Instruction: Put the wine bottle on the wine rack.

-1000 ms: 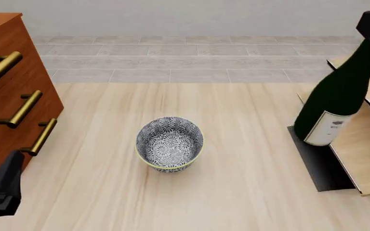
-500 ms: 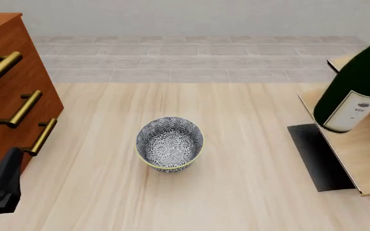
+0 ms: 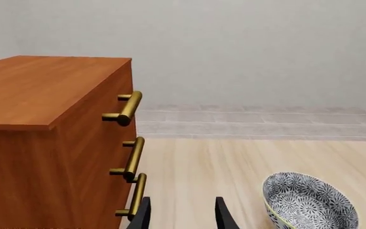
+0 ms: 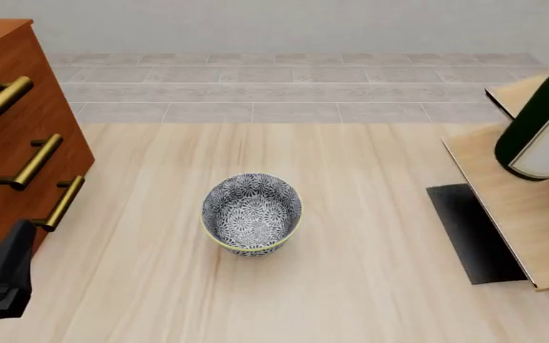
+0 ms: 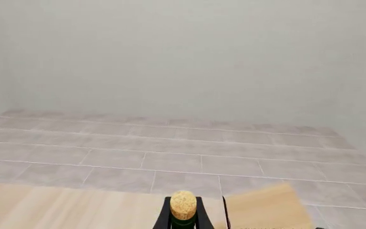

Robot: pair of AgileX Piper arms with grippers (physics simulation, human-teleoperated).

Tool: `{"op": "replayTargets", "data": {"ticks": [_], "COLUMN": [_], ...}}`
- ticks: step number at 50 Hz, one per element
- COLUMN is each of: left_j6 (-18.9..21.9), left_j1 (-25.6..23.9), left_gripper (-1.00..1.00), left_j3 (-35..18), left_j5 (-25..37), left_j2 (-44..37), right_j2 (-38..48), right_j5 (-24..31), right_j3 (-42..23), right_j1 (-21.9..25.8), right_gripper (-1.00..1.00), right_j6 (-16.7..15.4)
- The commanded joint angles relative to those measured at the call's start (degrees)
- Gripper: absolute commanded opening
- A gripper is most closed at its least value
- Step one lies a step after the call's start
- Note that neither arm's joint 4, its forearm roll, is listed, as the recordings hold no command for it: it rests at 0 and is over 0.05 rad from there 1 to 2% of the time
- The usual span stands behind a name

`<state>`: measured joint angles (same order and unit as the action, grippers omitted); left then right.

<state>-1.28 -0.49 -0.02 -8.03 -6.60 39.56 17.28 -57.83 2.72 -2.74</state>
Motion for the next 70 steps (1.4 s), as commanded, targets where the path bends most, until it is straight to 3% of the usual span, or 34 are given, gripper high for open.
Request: {"op": "replayTargets", "data": {"ticks": [1, 16, 30, 38, 64, 70], "left_j6": [0.0, -0.2, -0.5, -0.4, -0.7, -0.6], "left_j1": [0.2, 0.5, 0.6, 0.5, 0.2, 0.5], "left_gripper": [1.0, 1.0, 1.0, 1.0, 1.0, 1.0], "left_j3": [0.0, 0.0, 0.0, 0.0, 0.0, 0.0], "left_j5": [0.1, -1.5, -0.4, -0.8, 0.3, 1.1], "left_j2": [0.1, -1.5, -0.8, -1.3, -0.7, 0.0], "right_j2": [0.0, 0.6, 0.8, 1.4, 4.5, 5.3], "right_j5": [0.3, 1.8, 2.4, 2.2, 1.3, 1.1], "right_j3": [-1.7, -4.1, -5.9, -5.2, -5.6, -5.5], "right_j1": [-3.4, -6.9, -11.4, -13.9, -19.6, -20.4], "right_gripper": [-1.0, -1.0, -1.0, -1.0, -1.0, -1.0], "right_j6": [1.0, 1.1, 3.1, 6.3, 10.5, 13.1]}}
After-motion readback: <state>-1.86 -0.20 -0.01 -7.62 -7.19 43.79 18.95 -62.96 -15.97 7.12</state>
